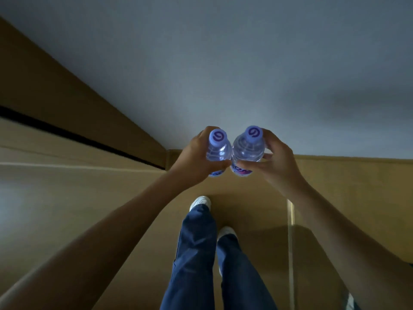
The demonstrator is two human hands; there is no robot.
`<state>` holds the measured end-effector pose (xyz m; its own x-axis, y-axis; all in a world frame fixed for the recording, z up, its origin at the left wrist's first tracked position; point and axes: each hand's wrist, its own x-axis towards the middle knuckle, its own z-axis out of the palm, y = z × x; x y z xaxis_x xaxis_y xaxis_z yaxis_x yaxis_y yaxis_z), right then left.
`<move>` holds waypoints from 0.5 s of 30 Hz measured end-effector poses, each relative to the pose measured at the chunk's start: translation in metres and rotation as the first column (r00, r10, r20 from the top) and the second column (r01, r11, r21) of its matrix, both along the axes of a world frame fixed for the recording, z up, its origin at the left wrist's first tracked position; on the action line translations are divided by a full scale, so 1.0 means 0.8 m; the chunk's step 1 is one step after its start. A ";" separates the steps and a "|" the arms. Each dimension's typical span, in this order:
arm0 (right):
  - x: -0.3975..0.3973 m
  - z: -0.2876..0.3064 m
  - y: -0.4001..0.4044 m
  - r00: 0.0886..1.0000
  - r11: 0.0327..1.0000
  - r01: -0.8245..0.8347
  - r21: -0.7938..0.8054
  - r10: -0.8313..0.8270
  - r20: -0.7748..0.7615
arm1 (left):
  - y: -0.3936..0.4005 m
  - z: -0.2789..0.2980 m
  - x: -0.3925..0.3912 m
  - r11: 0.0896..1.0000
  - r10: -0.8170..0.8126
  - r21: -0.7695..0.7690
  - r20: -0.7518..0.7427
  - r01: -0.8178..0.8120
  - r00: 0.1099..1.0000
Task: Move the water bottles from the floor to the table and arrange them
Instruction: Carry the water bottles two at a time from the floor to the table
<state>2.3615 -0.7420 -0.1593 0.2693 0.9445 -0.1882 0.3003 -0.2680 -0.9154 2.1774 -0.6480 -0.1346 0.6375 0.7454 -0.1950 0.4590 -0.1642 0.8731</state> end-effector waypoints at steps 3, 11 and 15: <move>-0.029 0.062 0.004 0.996 0.996 -0.091 0.016 0.091 -0.001 | -0.019 0.058 -0.039 0.993 0.118 -0.010 0.013 -0.118 0.993; -0.150 0.188 0.011 0.920 0.919 -0.391 0.048 0.390 0.025 | -0.097 0.177 -0.180 0.867 0.489 0.148 -0.071 -0.476 0.869; -0.234 0.235 0.011 0.853 0.849 -0.518 0.102 0.522 -0.010 | -0.142 0.225 -0.262 0.733 0.679 0.118 -0.060 -0.670 0.732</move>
<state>2.1745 -0.7336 0.0286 -0.2714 0.9579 -0.0939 0.3383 0.0037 -0.9410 1.9677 -0.7615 0.0457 -0.0571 0.9880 -0.1433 0.5541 0.1508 0.8187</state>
